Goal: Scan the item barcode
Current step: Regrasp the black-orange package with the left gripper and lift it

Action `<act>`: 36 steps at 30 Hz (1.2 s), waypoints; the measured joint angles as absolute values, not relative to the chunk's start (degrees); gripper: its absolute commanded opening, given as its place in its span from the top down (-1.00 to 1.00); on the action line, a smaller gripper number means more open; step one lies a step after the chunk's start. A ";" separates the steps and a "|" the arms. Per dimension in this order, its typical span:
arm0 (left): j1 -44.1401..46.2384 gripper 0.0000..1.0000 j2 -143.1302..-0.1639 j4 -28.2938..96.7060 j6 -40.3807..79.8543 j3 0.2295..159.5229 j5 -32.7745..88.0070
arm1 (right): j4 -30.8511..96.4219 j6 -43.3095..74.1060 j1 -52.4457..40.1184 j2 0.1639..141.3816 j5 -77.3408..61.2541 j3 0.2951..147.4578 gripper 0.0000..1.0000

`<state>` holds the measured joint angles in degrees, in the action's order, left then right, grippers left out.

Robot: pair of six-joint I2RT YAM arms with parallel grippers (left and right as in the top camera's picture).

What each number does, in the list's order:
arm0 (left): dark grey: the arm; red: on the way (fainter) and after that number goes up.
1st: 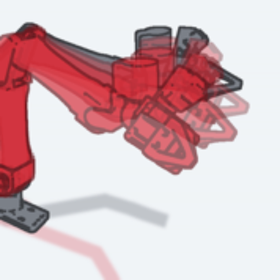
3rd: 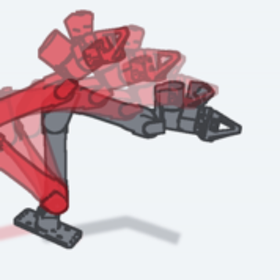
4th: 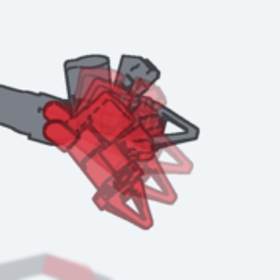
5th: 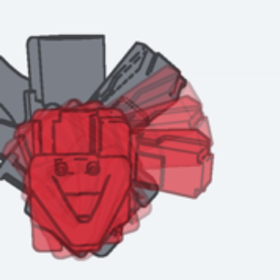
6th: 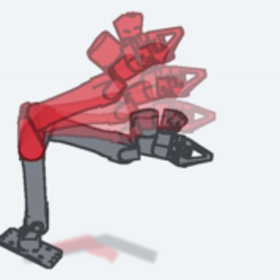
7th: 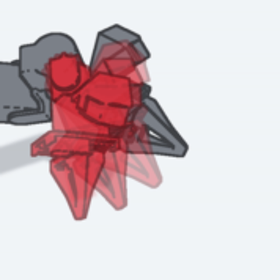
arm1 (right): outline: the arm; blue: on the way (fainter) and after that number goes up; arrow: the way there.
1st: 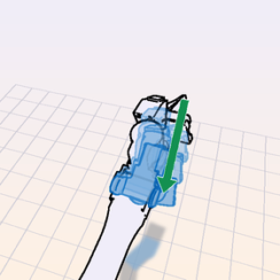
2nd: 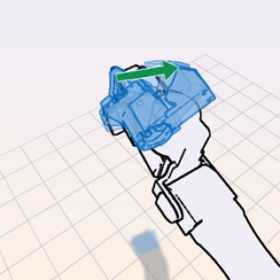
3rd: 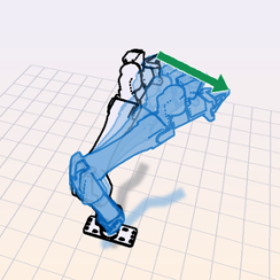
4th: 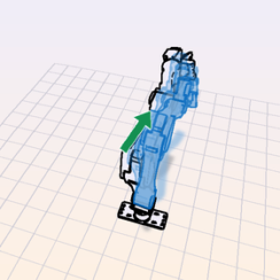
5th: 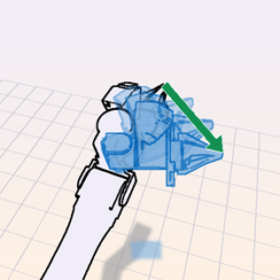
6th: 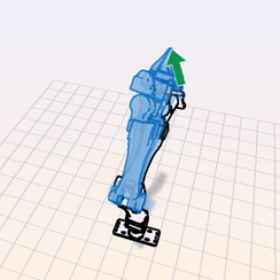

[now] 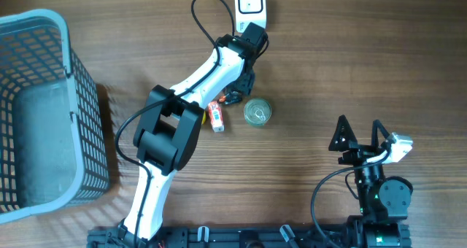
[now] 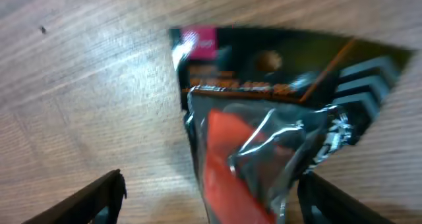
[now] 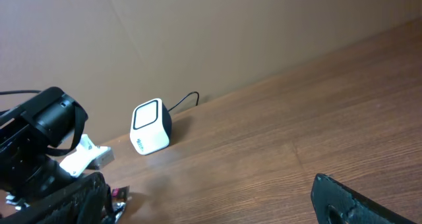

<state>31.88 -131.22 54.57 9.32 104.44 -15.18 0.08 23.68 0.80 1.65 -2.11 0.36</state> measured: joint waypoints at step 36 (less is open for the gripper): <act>31.88 0.92 -131.15 54.15 18.61 105.08 -13.17 | 0.05 23.68 0.80 1.65 -2.13 0.36 -1.00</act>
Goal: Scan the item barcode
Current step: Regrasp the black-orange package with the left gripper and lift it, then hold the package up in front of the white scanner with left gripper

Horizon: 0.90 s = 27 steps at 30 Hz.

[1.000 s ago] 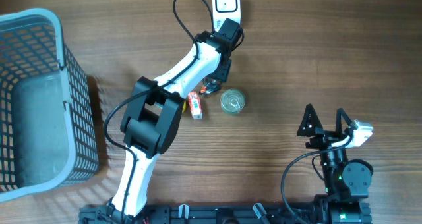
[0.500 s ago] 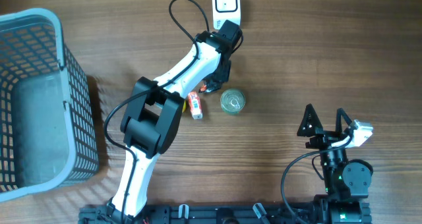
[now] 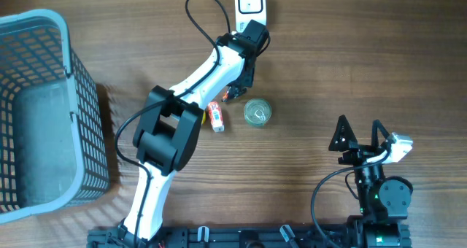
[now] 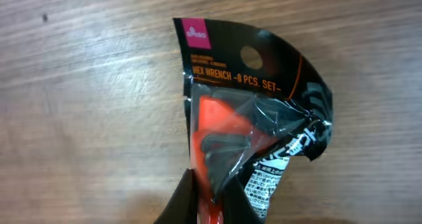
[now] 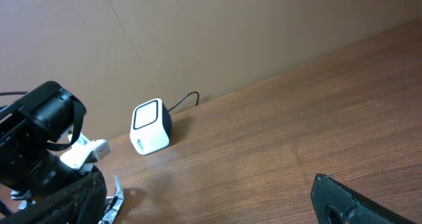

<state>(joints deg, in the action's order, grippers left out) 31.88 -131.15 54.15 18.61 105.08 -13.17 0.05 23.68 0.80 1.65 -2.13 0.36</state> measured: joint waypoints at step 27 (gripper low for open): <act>8.67 0.91 -114.87 -16.95 37.04 102.30 83.00 | 0.10 23.68 0.80 1.65 -2.11 0.36 -1.00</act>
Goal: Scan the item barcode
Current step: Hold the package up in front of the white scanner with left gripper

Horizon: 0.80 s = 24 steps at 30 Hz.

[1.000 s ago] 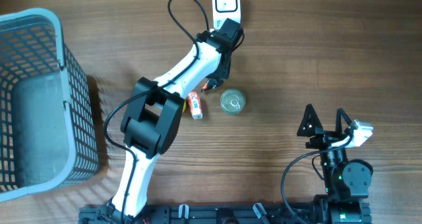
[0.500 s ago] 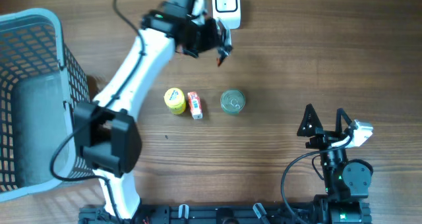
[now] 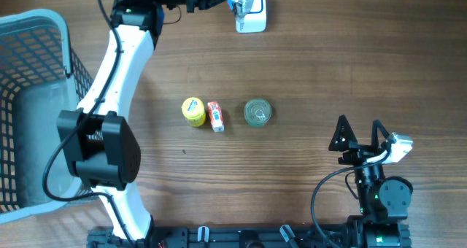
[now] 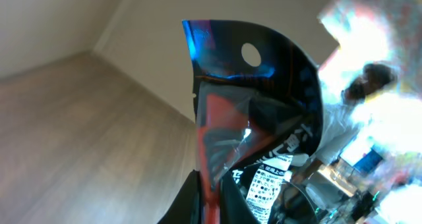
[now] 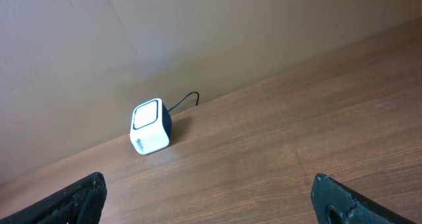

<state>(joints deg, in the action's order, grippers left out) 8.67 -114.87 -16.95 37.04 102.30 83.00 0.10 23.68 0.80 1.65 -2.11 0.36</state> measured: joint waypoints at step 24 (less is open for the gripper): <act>8.84 0.92 -114.96 -62.04 76.71 102.37 83.00 | 0.05 23.68 0.80 1.65 -2.11 0.36 -1.00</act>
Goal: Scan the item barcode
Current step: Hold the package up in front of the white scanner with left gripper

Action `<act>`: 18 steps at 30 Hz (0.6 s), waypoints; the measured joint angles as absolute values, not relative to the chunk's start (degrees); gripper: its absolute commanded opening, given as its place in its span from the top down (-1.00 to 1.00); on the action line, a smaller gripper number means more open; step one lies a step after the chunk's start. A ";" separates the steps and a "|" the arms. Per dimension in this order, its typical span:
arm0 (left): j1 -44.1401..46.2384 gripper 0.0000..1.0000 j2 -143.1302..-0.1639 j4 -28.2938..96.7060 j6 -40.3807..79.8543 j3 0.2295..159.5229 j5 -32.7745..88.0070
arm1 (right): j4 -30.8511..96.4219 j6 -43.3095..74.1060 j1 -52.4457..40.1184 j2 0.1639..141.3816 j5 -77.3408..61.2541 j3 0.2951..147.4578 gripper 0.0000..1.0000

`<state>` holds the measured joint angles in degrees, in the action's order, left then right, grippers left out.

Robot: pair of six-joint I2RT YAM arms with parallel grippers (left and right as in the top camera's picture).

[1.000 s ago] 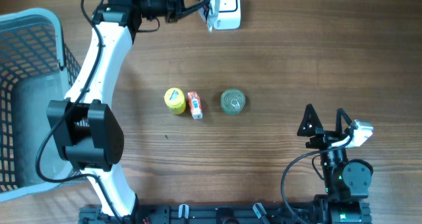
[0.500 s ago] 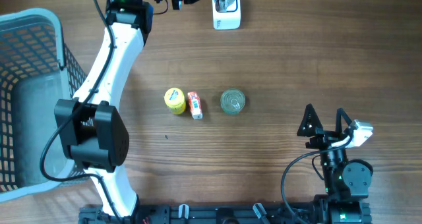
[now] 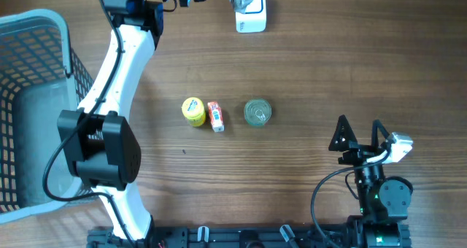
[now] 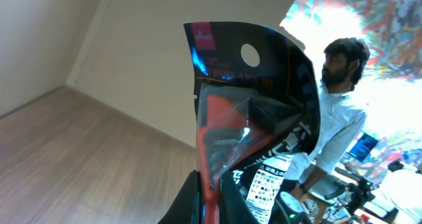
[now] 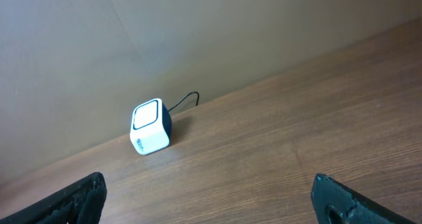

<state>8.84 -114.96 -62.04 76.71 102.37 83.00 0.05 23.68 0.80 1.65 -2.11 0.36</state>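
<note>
A black and red hex wrench packet (image 4: pixel 254 112) hangs upright in my left gripper (image 4: pixel 210 201), which is shut on its lower left edge; a white label with small print faces the camera. In the overhead view the left gripper holds the packet at the table's far edge, right over the white scanner (image 3: pixel 252 18). The scanner (image 5: pixel 150 127) also shows in the right wrist view, its window turned up. My right gripper (image 3: pixel 357 135) rests open near the front right, holding nothing.
A yellow tub (image 3: pixel 193 111), a small red and white box (image 3: pixel 216 116) and a tin can (image 3: pixel 257 111) lie in a row mid-table. A grey mesh basket (image 3: pixel 73 95) stands at the left. A person (image 4: pixel 343 72) shows behind the packet in the left wrist view.
The left wrist has tilted a little, so the wall and a person now show sharply behind the packet. The packet is still held over the scanner. The right arm has not moved.
My left gripper was open over the packet lying on the table beside the can. Then it was shut on the packet's edge. Then it held the packet up at the scanner by the far edge, the yellow tub uncovered, and it stays there now.
</note>
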 measured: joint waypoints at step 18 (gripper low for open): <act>8.99 0.92 -115.02 -6.61 59.94 102.78 69.30 | 0.01 23.68 0.80 1.67 -2.11 0.36 -1.00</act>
